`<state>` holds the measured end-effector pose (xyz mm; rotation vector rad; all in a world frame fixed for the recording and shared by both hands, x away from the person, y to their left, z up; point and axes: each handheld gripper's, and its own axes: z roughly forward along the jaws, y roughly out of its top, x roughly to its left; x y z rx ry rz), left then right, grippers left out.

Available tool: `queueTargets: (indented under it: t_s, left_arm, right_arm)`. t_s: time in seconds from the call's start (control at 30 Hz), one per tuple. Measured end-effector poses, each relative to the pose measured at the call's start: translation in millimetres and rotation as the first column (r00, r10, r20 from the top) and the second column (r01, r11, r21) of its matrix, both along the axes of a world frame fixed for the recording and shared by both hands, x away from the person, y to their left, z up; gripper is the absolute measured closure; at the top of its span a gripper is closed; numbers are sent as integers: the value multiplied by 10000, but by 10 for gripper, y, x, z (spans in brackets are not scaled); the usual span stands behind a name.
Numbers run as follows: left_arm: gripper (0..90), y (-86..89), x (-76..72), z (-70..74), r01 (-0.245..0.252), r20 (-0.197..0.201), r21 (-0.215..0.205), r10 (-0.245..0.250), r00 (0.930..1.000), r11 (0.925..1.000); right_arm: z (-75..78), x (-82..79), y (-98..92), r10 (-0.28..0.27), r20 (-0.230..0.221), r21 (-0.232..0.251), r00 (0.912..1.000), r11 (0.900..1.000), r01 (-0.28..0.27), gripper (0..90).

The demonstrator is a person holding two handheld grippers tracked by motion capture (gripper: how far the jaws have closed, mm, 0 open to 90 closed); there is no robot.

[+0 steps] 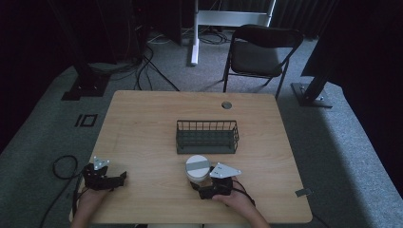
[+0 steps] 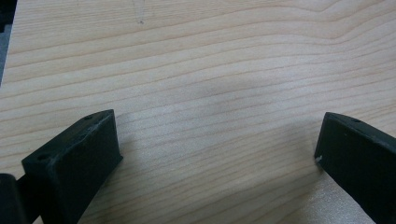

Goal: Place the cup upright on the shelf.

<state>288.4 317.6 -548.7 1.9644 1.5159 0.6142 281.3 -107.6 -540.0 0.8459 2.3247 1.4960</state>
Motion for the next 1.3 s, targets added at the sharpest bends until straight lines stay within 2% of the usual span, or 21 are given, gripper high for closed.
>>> queueTargets:
  t_s: [0.17, 0.47, 0.63, 0.8, 0.97, 1.23, 1.3]
  left_arm:
    - [1, -1, 0, 0, -7, 3, -7, 7, 10000, 10000]
    - [1, -1, 0, 0, -7, 3, -7, 7, 10000, 10000]
    - [1, -1, 0, 0, -7, 3, -6, 7, 10000, 10000]
    - [1, -1, 0, 0, -6, 2, -8, 6, 10000, 10000]
    - [1, 0, 0, 0, 0, 0, 0, 0, 10000, 10000]
    - [1, 0, 0, 0, 2, -2, 2, -2, 10000, 10000]
    - [1, -1, 0, 0, -6, 2, -7, 6, 10000, 10000]
  right_arm:
    - [-8, 6, 27, -83, 171, 17, 9998, 10000, 83, 135]
    - [-50, 53, 80, -439, 62, 374, 9990, 9983, 436, 128]
    - [-55, 62, 102, -452, 9, 542, 9990, 9975, 451, 128]
    - [-47, 56, 116, -524, 18, 522, 9986, 9973, 523, 136]
    - [-20, 40, 124, -694, 252, 418, 9973, 9968, 684, 165]
    - [25, 24, 129, -472, 522, 89, 9975, 9989, 468, 184]
    - [36, 28, 123, -653, 491, 180, 9967, 9978, 645, 185]
